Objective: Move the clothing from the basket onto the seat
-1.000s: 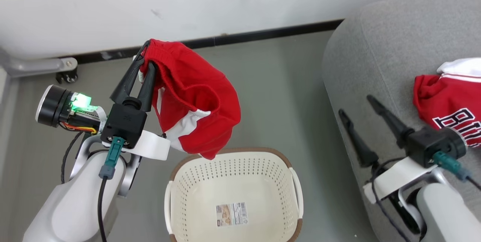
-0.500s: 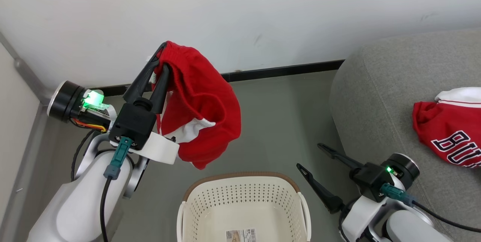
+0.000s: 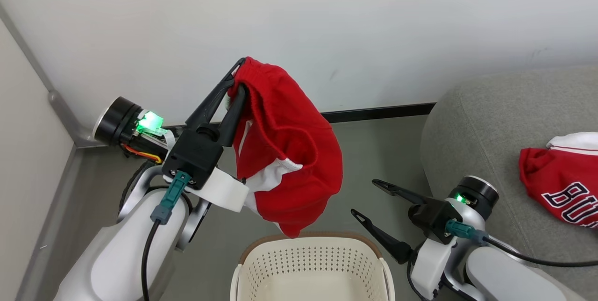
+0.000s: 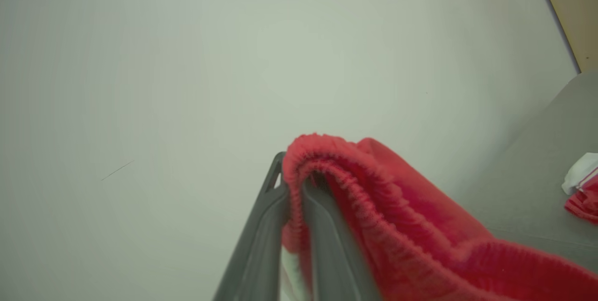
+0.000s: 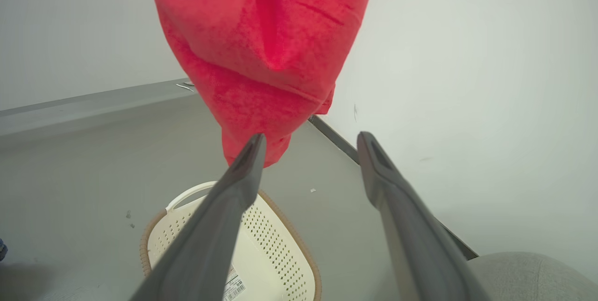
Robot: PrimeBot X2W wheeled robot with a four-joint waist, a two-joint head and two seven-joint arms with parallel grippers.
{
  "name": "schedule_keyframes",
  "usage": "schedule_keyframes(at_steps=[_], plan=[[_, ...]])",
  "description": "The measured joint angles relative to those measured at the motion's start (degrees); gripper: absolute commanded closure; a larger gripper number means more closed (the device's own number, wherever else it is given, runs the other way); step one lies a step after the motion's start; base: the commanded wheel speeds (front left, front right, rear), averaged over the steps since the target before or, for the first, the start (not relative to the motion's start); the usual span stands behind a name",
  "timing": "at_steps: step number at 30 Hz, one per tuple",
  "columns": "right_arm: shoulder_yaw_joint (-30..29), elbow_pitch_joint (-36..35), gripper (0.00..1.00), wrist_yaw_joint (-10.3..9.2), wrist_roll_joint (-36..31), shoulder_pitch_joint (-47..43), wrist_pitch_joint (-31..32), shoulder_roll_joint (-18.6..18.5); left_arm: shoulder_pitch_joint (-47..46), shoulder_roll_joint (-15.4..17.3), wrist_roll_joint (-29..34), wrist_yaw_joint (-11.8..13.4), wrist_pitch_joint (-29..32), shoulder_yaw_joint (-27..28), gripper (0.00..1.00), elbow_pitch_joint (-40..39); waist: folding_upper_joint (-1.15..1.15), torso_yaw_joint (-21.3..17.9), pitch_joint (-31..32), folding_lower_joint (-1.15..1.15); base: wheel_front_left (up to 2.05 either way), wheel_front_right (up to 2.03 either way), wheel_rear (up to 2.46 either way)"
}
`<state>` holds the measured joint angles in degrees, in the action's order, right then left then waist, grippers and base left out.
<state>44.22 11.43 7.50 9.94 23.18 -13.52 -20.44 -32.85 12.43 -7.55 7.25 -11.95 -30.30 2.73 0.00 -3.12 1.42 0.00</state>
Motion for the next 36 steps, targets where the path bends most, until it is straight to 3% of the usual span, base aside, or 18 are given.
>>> schedule_keyframes(at_steps=[10, 21, 29, 30, 31, 32, 36], plan=[[5.0, 3.6, 0.00, 0.00, 3.9, 4.9, 0.0, -0.3, 0.0, -1.5, -0.5, -1.4, 1.2, -2.0, 1.00, -0.6, 0.00, 1.7, 1.4, 0.00, 0.00, 0.00, 0.00], [14.0, 7.4, 0.00, 0.00, 8.7, 12.0, 0.6, -0.7, 0.0, -2.9, -0.9, -2.4, 1.8, -3.8, 1.00, -1.3, 0.00, 3.4, 1.6, 0.00, 0.00, 0.00, 0.00], [21.0, 7.8, 0.00, 0.01, 11.5, 15.7, 0.4, 0.9, 0.0, -3.2, -1.0, -2.9, 2.3, -4.6, 1.00, -1.4, 0.00, 4.5, 1.6, 0.00, 0.00, 0.00, 0.00], [21.5, 7.7, 0.09, 0.00, 11.8, 16.2, 0.4, 1.0, 0.0, -3.2, -1.0, -2.9, 2.3, -4.6, 1.00, -1.4, 0.00, 4.6, 1.6, 0.00, 0.00, 0.00, 0.00], [22.0, 7.7, 0.35, 0.01, 11.9, 16.6, 0.3, 1.0, 0.0, -3.2, -1.0, -2.9, 2.3, -4.6, 1.00, -1.4, 0.00, 4.7, 1.6, 0.00, 0.00, 0.00, 0.00], [22.9, 7.7, 0.53, 0.00, 11.9, 17.2, 0.1, 1.0, 0.0, -3.2, -1.0, -2.9, 2.3, -4.6, 1.00, -1.4, 0.00, 4.8, 1.6, 0.00, 0.00, 0.00, 0.00], [25.4, 7.6, 0.75, 0.00, 11.9, 18.6, -0.3, 1.2, 0.0, -3.2, -1.0, -2.9, 2.3, -4.5, 1.00, -1.2, 0.00, 4.8, 1.7, 0.00, 0.00, 0.00, 0.00]])
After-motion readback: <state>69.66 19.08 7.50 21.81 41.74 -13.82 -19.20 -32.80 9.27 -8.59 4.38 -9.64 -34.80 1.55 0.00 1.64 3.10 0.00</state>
